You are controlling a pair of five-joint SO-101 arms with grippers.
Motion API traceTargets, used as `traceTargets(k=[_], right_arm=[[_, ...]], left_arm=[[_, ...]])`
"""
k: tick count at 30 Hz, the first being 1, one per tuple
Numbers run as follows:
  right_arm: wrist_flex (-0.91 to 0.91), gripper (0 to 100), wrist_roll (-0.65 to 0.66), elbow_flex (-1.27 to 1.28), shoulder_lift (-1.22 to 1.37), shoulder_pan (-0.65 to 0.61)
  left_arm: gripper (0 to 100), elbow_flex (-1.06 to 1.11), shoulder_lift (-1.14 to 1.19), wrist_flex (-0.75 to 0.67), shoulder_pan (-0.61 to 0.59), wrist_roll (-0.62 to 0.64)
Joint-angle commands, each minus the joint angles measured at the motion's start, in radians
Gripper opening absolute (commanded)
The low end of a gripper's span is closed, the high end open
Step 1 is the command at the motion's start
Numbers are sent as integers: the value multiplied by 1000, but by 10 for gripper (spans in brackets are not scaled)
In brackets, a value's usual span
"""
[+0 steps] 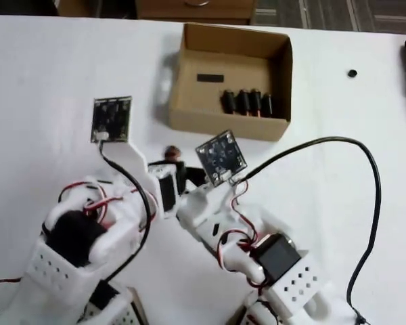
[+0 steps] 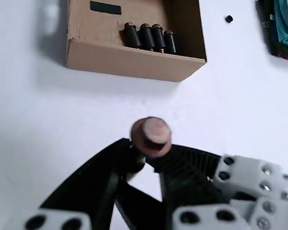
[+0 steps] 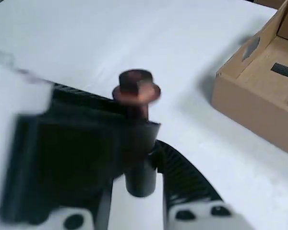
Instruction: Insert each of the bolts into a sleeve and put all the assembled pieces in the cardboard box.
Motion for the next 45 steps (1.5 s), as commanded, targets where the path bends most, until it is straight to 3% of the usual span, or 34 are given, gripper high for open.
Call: traceTargets(k=[1, 5, 11, 20, 24, 29, 32, 35, 37, 41, 45], right_arm=[[-22, 19, -2, -51, -8, 15], [-22, 19, -2, -51, -8, 15], [-21, 19, -2, -46, -8, 15], [-19, 19, -2, -2, -8, 97], [-19, 19, -5, 0, -8, 97], [50, 19, -2, -3, -12, 125], [88, 19, 0, -40, -13, 193], [128, 19, 0, -124, -8, 237], [160, 19, 21, -170, -1, 252], [223, 19, 54, -278, 94, 285], [294, 19, 57, -476, 277, 326]], left_arm=[[217, -28, -12, 41, 75, 6], [283, -28, -11, 48, 72, 9], [306, -33, -11, 9, 38, 5], [305, -193, -5, -127, -192, -80], [304, -208, -11, -121, -238, -83], [299, -193, -11, -109, -405, -86], [217, -147, -11, -66, -486, -89], [23, -67, -11, -34, -534, -89], [39, -4, -11, -32, -549, -91], [22, 142, -5, -57, -543, -227], [20, 326, -5, -147, -535, -440]])
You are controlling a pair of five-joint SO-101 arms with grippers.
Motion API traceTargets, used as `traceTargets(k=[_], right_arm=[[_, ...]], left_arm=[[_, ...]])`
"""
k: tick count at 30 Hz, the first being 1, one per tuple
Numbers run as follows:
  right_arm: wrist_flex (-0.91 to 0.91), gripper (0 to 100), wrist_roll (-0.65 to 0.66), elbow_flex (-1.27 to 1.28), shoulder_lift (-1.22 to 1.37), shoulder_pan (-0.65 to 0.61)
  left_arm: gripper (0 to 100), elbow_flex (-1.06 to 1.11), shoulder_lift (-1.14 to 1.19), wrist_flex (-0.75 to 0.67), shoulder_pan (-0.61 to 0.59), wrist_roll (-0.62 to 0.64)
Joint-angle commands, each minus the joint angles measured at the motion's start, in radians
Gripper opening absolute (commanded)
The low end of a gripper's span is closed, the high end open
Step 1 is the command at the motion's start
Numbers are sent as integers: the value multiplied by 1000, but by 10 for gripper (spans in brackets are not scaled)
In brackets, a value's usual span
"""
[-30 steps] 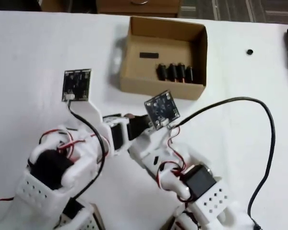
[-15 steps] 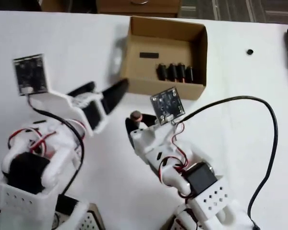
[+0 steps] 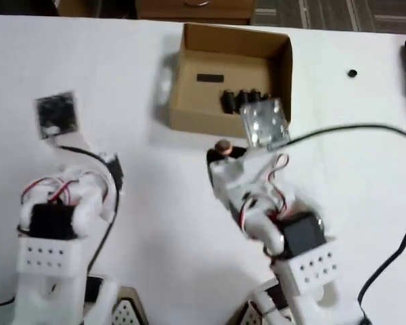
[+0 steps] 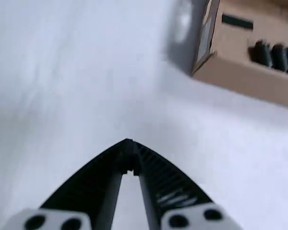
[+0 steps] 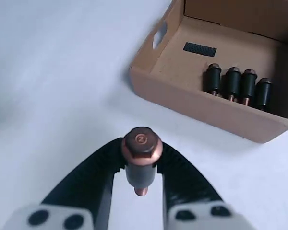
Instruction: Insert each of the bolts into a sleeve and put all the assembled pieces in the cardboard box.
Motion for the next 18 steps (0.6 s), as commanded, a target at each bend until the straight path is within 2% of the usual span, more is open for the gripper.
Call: traceTargets(k=[1, 3, 5, 13, 18], right_arm=[[53, 19, 12, -236, 162, 36], [85, 19, 38, -358, 278, 50], [116, 19, 64, -483, 398, 53], [219, 19, 176, -997, 891, 104], [243, 19, 229, -1324, 1204, 182]], left_arm=[[20, 137, -2, -87, 11, -193], [20, 231, -3, -135, 32, -278], [20, 309, -2, -173, 55, -308], [20, 585, -9, -333, 155, -311], [20, 599, -9, -382, 147, -311]])
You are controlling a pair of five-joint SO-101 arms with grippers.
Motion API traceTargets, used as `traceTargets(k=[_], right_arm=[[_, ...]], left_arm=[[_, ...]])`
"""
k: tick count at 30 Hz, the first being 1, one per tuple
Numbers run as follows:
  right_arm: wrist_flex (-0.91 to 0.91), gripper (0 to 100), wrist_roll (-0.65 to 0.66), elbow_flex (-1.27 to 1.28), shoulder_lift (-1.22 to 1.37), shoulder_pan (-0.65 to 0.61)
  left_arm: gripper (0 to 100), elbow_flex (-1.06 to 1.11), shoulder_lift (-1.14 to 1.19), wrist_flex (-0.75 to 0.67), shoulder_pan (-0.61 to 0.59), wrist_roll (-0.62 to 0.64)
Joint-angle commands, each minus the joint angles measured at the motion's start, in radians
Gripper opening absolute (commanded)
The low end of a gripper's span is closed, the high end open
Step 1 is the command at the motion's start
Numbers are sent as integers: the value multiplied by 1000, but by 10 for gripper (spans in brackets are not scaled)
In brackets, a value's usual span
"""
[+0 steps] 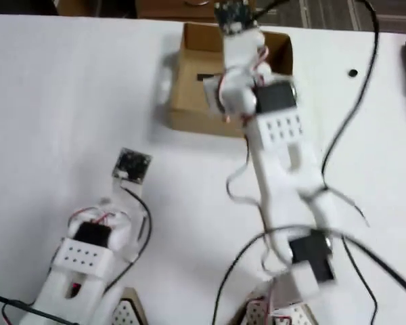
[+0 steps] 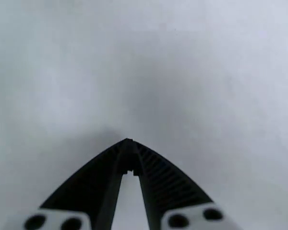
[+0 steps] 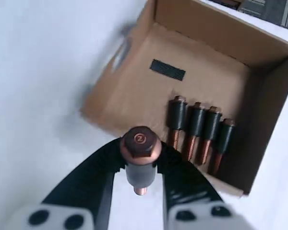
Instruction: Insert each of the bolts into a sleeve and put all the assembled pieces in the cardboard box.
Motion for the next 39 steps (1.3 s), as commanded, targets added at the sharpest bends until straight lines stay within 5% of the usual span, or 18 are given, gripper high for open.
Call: traceTargets(k=[1, 15, 39], right_arm=[[19, 19, 35, -296, 203, 53], [85, 19, 94, -859, 831, 22], [87, 22, 92, -861, 1043, 10]], left_arm=[[20, 7, -9, -26, 8, -9], [20, 27, -9, -61, 8, -6], [20, 27, -9, -58, 8, -11]])
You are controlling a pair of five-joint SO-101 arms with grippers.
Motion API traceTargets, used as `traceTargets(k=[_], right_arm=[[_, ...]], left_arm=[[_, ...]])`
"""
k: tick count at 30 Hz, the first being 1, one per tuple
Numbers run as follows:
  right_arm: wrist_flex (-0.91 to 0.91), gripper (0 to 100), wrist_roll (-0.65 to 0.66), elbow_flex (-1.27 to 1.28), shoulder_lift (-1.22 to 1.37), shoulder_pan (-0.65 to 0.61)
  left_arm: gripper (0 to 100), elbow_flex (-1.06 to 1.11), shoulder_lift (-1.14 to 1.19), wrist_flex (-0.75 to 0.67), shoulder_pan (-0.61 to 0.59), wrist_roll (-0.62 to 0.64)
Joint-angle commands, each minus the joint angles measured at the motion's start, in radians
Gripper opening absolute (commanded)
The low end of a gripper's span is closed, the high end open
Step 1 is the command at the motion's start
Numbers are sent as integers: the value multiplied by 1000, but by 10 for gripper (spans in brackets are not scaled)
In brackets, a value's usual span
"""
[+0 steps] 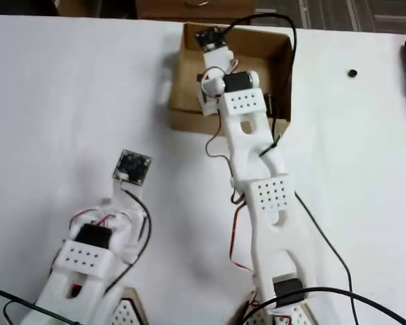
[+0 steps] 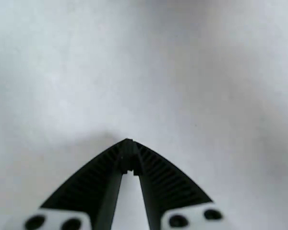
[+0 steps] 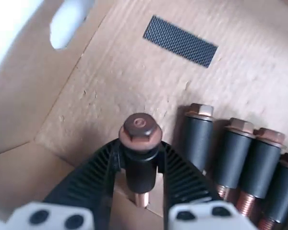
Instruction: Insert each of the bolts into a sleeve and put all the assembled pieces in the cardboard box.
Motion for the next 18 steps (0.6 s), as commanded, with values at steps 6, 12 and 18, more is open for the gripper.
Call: traceTargets(k=[6, 12, 18], right_arm=[[21, 202, 6, -29, 42, -12], [110, 335, 8, -130, 41, -13], [341, 334, 6, -407, 41, -15]], left_arm=[[20, -4, -8, -14, 8, -3], [20, -4, -8, -15, 8, -3], [20, -4, -8, -15, 8, -3]])
